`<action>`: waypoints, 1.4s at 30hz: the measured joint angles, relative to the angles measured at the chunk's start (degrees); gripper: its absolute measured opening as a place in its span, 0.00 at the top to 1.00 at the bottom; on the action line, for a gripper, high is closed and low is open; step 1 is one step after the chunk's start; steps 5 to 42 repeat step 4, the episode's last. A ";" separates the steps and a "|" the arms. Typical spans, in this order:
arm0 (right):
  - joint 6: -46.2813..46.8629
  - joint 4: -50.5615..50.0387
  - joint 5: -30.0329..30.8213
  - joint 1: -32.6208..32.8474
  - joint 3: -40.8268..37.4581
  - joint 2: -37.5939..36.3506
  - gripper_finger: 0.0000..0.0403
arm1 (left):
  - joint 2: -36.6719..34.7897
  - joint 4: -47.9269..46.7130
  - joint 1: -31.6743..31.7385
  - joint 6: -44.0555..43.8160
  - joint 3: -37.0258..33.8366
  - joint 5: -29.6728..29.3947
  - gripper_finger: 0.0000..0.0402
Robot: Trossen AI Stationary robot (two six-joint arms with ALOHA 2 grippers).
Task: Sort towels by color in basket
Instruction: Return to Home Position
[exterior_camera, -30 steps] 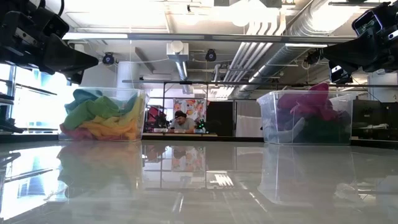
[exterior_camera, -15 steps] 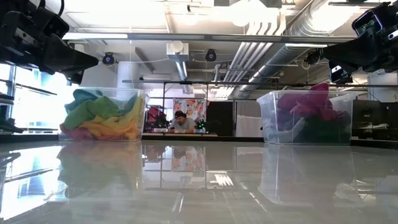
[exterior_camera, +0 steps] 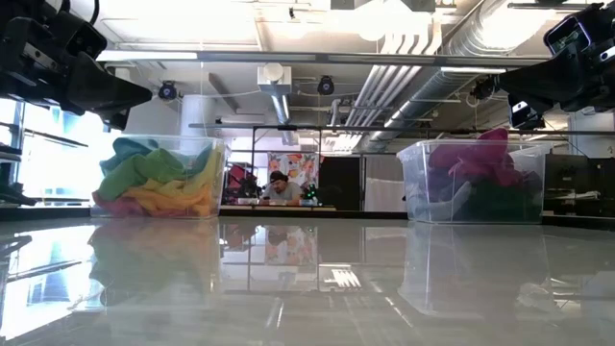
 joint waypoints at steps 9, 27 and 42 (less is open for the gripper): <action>0.00 0.00 0.00 0.00 0.02 -0.02 1.00 | 0.01 0.00 0.00 0.01 0.00 -0.01 1.00; 0.00 0.00 0.00 0.00 0.02 -0.02 1.00 | 0.01 0.00 0.00 0.01 0.00 -0.01 1.00; 0.00 0.00 0.00 0.00 0.02 -0.02 1.00 | 0.01 0.00 0.00 0.01 0.00 -0.01 1.00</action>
